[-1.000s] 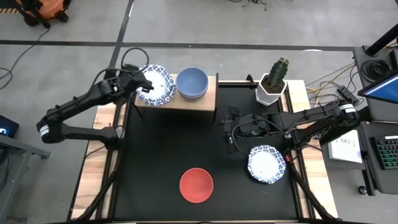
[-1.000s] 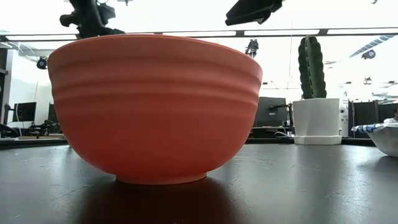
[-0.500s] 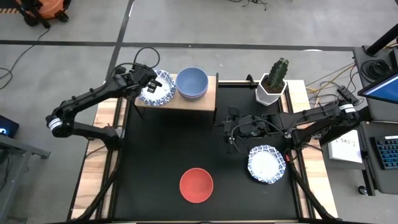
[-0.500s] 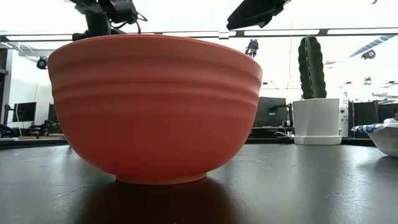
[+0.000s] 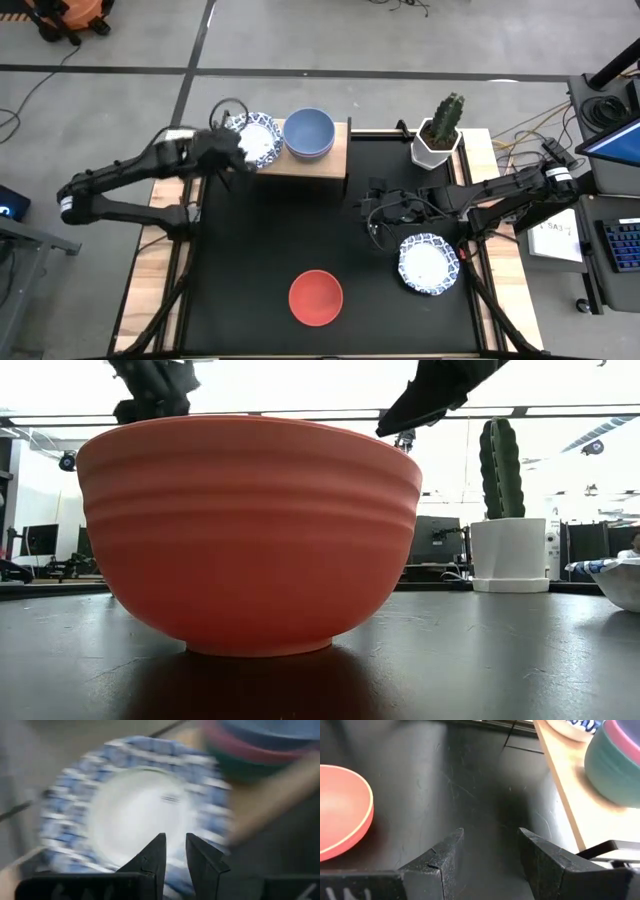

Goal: Place and stack bowls onto a shelf
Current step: Stack the orange bowl on top of the blue bowl on the shelf, then stack the white patterned bowl on top of the white patterned bowl on the shelf

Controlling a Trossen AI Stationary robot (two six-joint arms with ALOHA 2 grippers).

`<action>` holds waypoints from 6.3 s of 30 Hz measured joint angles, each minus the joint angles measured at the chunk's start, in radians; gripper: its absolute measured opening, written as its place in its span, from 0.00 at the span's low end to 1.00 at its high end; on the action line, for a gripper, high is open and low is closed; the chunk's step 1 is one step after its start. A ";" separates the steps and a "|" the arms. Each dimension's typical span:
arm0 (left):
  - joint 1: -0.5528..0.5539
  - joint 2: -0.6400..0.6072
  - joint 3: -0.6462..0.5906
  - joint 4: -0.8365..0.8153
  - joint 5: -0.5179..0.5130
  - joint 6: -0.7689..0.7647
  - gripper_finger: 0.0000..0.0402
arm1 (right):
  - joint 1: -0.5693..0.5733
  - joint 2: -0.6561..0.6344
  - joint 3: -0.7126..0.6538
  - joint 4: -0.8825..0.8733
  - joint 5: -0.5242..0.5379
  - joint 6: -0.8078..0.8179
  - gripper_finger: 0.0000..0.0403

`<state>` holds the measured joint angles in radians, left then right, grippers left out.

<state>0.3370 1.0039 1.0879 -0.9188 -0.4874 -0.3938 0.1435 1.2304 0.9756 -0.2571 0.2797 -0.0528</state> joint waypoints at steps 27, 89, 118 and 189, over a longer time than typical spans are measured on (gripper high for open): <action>-1.006 0.243 -0.255 0.693 -0.225 -0.026 0.14 | 0.038 0.106 0.090 0.000 -0.155 0.131 0.44; -1.002 0.192 -0.215 0.576 -0.511 0.286 0.14 | -0.227 0.374 0.832 -0.391 -0.094 0.374 0.02; -0.993 0.183 -0.216 0.572 -0.570 0.335 0.14 | -0.647 0.583 0.997 -0.373 -0.228 0.310 0.26; -0.995 0.486 -0.103 0.602 -0.497 -0.150 0.14 | -0.550 0.292 0.314 0.422 -0.340 -0.036 0.02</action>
<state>-0.6582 1.4899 0.9852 -0.3164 -0.9844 -0.5438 -0.4061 1.5222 1.2896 0.1652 -0.0601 -0.0890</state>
